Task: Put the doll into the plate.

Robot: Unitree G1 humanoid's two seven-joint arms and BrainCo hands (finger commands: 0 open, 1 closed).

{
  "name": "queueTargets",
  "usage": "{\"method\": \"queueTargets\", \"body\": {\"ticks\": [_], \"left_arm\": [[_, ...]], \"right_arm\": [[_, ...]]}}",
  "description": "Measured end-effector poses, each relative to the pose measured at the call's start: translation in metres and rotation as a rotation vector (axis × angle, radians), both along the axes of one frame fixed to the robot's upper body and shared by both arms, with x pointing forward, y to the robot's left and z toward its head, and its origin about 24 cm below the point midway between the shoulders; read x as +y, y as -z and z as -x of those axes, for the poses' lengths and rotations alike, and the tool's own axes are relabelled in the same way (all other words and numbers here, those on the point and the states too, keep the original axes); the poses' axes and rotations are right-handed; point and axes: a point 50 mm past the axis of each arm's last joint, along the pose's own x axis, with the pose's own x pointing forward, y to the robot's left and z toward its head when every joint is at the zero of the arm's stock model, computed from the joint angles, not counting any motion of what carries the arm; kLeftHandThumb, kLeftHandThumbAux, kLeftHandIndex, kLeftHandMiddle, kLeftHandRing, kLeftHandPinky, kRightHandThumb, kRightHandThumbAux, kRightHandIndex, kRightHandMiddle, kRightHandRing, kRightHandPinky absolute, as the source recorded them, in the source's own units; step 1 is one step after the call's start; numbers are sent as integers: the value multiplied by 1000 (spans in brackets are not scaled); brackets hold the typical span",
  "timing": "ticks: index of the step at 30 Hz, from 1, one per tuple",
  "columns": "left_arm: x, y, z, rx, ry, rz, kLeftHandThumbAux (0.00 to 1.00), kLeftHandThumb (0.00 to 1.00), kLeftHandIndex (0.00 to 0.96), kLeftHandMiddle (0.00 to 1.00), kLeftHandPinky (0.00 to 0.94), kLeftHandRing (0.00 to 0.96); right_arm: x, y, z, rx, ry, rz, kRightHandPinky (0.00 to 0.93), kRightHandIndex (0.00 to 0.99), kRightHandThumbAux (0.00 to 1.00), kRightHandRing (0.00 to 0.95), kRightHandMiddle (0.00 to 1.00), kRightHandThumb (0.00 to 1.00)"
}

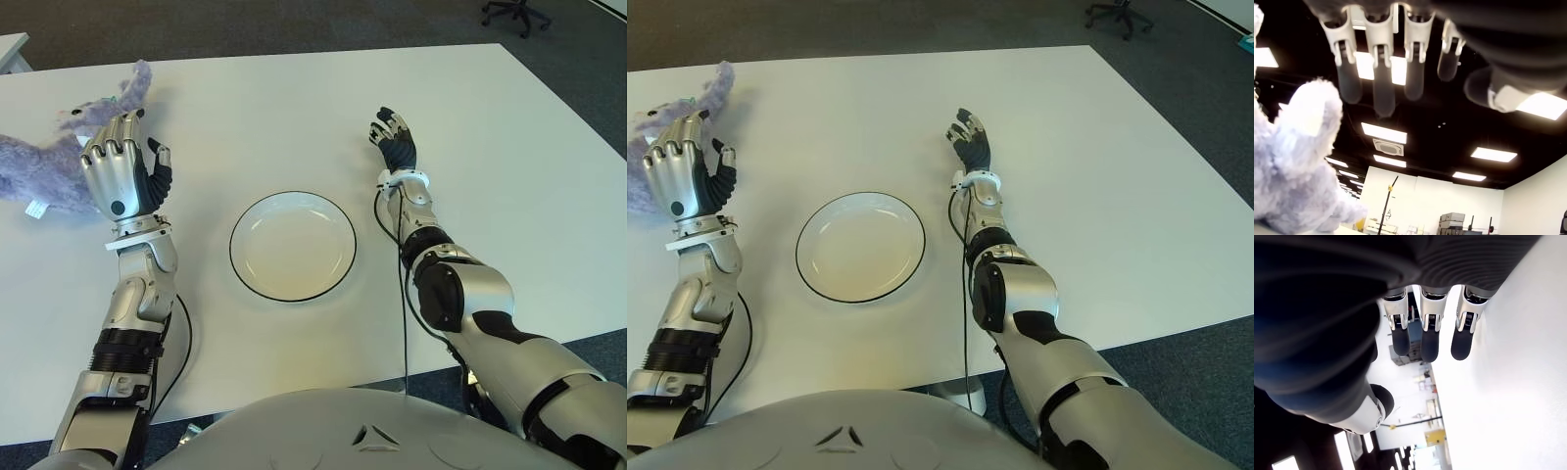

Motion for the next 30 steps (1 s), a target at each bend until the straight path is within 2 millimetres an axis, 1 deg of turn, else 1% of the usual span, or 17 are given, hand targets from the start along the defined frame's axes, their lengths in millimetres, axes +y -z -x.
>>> {"method": "queueTargets", "body": {"ticks": [6, 7, 13, 15, 16, 17, 23, 30], "left_arm": [[1, 2, 0, 8, -28, -19, 309, 501, 74, 123, 145, 121], [2, 2, 0, 10, -34, -21, 296, 489, 57, 109, 131, 108], [4, 0, 3, 40, -124, -52, 255, 451, 23, 78, 117, 78], [4, -1, 4, 61, -155, -55, 254, 448, 20, 75, 114, 76], [5, -2, 6, 85, -188, -48, 250, 464, 27, 85, 132, 88], [5, -2, 6, 86, -189, -48, 259, 453, 6, 68, 114, 76], [9, -4, 6, 132, -213, -10, 273, 455, 0, 60, 101, 70], [13, -4, 7, 144, -231, 23, 269, 446, 0, 62, 139, 82]], "right_arm": [[0, 0, 0, -4, 0, 0, 159, 147, 824, 127, 124, 630], [0, 0, 0, -4, 0, 0, 161, 145, 823, 127, 123, 630], [-1, -1, 0, -6, 1, 4, 165, 139, 813, 123, 117, 618], [-2, -1, 0, -5, 2, 7, 164, 139, 816, 123, 116, 615], [-2, -1, 0, -5, 4, 8, 156, 143, 822, 124, 117, 612], [-2, -1, 0, -5, 4, 8, 156, 148, 819, 123, 119, 611], [-2, -1, 0, -5, 4, 7, 157, 138, 834, 120, 117, 607], [-2, -1, 0, -5, 3, 6, 159, 133, 837, 123, 117, 613]]}}
